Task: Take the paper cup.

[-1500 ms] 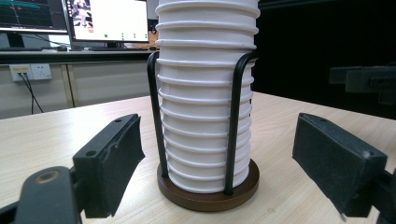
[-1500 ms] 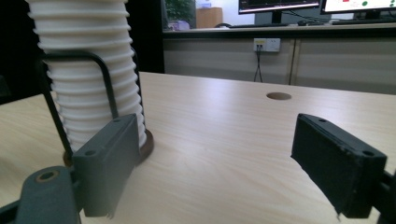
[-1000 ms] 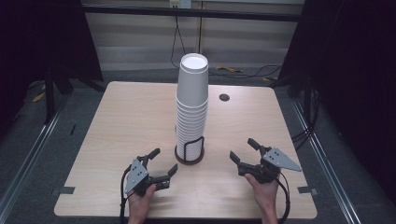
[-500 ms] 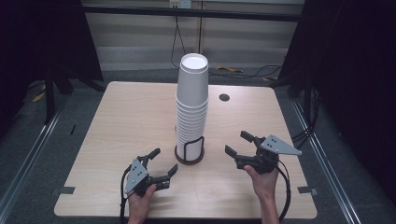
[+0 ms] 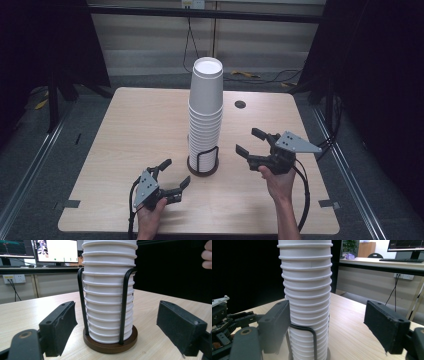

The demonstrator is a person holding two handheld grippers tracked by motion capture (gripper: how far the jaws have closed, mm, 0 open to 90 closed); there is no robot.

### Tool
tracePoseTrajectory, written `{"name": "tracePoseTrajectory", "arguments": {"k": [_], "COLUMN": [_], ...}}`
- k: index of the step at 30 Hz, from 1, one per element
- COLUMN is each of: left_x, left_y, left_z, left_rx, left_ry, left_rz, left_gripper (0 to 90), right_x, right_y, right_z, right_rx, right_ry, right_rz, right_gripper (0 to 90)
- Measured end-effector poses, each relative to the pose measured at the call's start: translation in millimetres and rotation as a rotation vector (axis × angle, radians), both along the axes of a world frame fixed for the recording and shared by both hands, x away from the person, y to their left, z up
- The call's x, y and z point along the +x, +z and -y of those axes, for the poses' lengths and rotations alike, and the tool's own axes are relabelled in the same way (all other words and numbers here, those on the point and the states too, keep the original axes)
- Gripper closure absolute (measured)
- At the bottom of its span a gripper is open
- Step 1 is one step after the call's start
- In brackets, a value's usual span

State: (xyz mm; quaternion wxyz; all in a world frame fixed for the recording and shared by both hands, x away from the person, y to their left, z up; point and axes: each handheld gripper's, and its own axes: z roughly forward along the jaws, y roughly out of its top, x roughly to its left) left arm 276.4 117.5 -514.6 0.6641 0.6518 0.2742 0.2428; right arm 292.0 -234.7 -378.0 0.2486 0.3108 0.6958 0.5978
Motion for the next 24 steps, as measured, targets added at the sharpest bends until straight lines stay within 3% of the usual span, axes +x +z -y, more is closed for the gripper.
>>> {"name": "tracePoseTrajectory", "arguments": {"k": [3,8,13,15,18,20,24], "left_x": [0.1,0.2,0.1,0.1,0.1,0.1,0.1], "left_y": [0.0,0.0,0.0,-0.1,-0.1,-0.1,-0.1], "left_z": [0.2,-0.1,-0.2,-0.2,-0.1,-0.2,-0.2], "left_rx": [-0.001,0.000,0.000,0.000,-0.001,0.000,-0.001], "left_ry": [-0.006,-0.005,-0.005,-0.005,-0.004,-0.006,-0.006], "left_rz": [-0.002,-0.001,0.000,0.000,0.000,0.000,0.000], "left_gripper": [15.6,15.6,15.6,15.6,15.6,15.6,15.6], "right_x": [3.6,8.8,15.8,18.4,19.9,22.2,24.4], "right_y": [7.3,17.0,29.9,38.0,45.1,49.8,57.7], "right_z": [-2.3,-4.3,-7.2,-11.2,-14.9,-16.0,-17.3], "right_rx": [0.004,0.022,0.036,0.028,0.017,0.020,0.017], "right_ry": [-0.003,0.030,0.113,0.138,0.114,0.130,0.149], "right_rz": [0.014,-0.001,-0.031,-0.022,0.005,0.009,0.023], "right_gripper": [19.4,18.0,23.1,22.4,21.9,22.0,28.1]}}
